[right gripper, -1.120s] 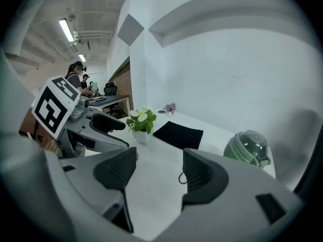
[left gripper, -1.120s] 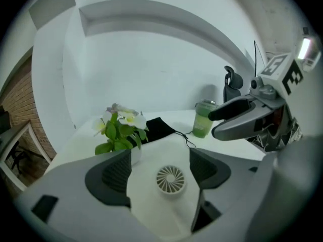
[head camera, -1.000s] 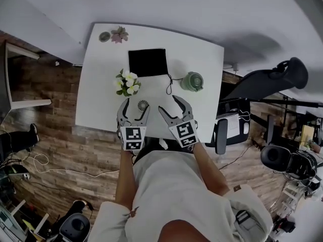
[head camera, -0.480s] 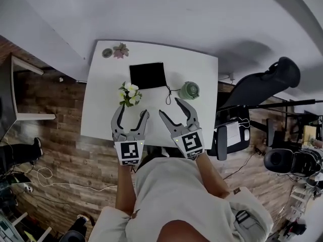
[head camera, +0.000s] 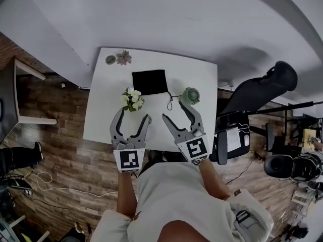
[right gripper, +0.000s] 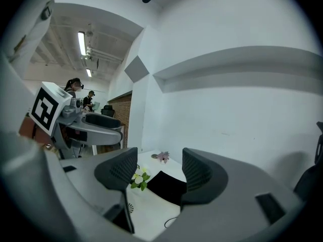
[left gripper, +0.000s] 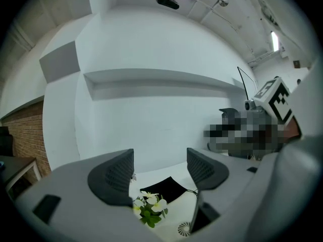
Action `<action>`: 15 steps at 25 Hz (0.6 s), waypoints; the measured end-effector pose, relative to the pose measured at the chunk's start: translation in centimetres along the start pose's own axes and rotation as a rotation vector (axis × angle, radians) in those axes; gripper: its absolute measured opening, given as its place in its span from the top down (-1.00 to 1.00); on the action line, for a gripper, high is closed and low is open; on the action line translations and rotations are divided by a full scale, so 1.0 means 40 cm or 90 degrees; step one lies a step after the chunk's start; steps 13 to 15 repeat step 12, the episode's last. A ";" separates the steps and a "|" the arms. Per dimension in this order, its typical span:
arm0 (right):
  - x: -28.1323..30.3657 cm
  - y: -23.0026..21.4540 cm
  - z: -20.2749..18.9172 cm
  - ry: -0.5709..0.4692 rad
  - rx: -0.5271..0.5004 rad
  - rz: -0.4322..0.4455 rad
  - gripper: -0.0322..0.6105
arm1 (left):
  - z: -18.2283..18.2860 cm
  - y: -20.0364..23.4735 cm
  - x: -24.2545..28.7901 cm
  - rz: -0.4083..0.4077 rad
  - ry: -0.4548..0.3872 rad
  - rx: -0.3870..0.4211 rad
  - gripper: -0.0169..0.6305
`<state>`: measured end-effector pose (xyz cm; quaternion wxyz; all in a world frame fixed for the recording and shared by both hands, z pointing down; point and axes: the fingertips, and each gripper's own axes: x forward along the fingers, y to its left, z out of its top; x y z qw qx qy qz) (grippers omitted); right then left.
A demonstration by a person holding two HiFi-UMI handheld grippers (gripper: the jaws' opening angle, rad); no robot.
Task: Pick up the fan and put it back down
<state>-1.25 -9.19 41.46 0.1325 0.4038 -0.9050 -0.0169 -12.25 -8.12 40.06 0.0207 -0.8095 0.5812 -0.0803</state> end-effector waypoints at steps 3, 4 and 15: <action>0.003 0.003 0.022 -0.016 -0.010 0.013 0.04 | -0.004 -0.001 -0.007 0.008 0.010 0.004 -0.05; 0.004 0.003 0.022 -0.017 -0.008 0.016 0.04 | -0.009 -0.004 -0.009 0.010 0.017 0.005 -0.05; 0.005 -0.044 -0.004 -0.015 0.010 0.046 0.05 | -0.006 -0.045 0.018 0.045 0.038 0.010 -0.04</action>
